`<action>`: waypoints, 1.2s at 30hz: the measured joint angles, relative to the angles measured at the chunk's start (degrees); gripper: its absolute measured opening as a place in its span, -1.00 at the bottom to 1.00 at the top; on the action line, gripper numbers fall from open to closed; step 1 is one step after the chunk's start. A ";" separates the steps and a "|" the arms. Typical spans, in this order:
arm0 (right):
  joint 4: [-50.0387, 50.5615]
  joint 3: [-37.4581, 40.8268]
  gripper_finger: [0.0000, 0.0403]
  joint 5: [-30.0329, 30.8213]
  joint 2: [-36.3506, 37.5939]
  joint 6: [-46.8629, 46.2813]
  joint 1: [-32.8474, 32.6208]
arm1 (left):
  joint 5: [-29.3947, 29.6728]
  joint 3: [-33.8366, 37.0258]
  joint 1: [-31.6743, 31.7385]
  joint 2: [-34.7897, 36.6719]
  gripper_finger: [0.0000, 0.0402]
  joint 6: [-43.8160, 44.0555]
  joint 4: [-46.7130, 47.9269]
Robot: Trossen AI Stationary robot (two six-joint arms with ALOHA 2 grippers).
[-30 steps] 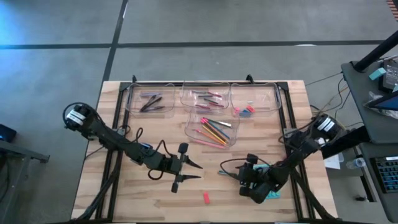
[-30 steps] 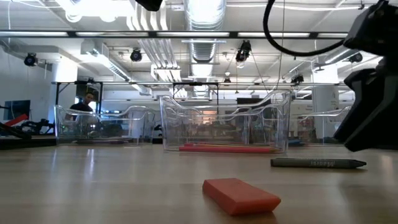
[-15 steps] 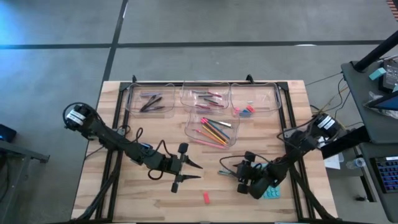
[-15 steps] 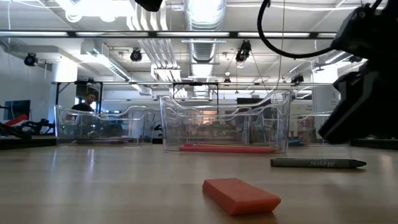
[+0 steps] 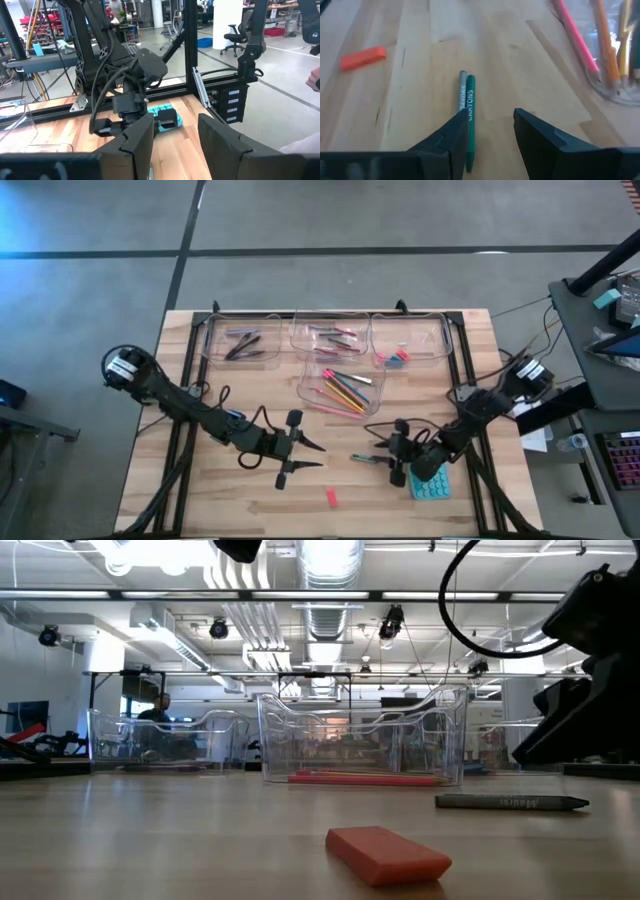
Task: Sort crayons/erasers/pens/pencils in bins
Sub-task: Put the green crayon into the top middle transparent bin
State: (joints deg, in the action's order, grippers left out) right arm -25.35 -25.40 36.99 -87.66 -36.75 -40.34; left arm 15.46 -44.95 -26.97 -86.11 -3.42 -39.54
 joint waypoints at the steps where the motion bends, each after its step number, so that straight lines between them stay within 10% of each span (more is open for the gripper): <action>1: 0.21 -0.42 -0.28 -0.03 -0.72 0.25 0.00 | 0.00 0.01 0.09 0.00 -0.30 0.00 -0.04; 36: 18.29 -9.02 -0.28 -7.83 -6.34 -3.93 0.98 | 0.02 0.22 0.36 0.00 -0.30 0.11 0.02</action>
State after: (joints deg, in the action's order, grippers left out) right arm -7.06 -34.41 29.17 -94.00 -40.69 -39.35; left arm 15.49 -44.73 -26.61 -86.11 -3.31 -39.53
